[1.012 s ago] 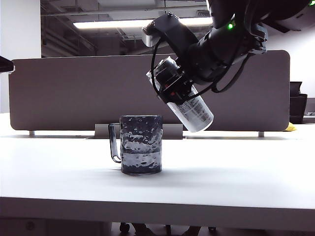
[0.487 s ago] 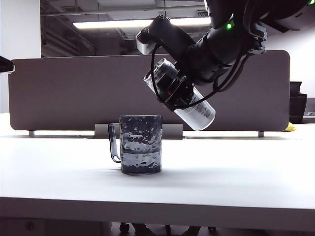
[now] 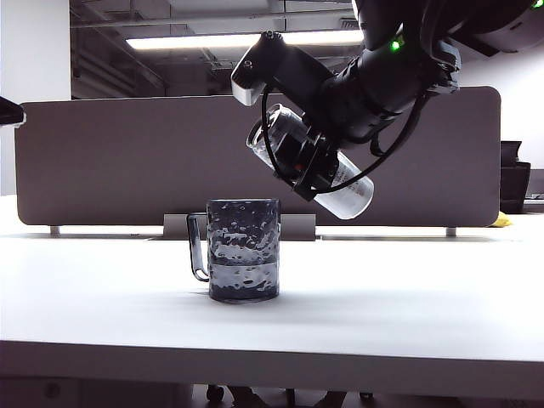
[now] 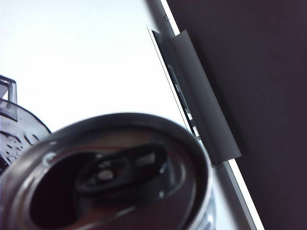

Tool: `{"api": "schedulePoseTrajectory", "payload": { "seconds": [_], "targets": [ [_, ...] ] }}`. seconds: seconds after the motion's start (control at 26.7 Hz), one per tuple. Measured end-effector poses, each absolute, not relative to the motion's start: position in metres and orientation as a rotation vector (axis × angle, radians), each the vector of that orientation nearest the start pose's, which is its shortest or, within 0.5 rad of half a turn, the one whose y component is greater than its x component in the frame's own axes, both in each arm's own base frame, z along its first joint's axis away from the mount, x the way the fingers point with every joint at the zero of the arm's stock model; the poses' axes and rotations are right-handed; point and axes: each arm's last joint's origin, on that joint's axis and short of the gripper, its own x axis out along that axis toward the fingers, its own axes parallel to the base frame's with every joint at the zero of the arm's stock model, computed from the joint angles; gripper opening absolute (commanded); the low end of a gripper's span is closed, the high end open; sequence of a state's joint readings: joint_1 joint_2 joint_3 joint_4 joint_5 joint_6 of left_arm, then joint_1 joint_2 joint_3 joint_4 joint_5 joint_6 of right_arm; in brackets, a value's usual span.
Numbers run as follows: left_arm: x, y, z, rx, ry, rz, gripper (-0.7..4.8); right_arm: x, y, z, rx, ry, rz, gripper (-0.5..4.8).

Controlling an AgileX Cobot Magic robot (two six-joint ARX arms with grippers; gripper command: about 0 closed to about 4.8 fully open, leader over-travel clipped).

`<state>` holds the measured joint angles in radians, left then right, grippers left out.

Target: Pick up the metal can, pour some water into the cup, then place the can back on the table.

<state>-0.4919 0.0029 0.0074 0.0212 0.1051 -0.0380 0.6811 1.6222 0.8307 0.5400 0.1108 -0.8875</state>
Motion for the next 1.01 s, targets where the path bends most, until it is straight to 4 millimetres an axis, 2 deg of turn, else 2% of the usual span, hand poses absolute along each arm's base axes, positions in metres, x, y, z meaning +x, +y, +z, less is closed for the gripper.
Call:
{"api": "schedulePoseTrajectory", "payload": {
  "seconds": [1.01],
  "targets": [
    [0.0843, -0.0486, 0.1679, -0.042, -0.014, -0.597, -0.05, 0.2656, 0.2159, 0.2109, -1.134, -0.104, 0.652, 2.60]
  ]
}}
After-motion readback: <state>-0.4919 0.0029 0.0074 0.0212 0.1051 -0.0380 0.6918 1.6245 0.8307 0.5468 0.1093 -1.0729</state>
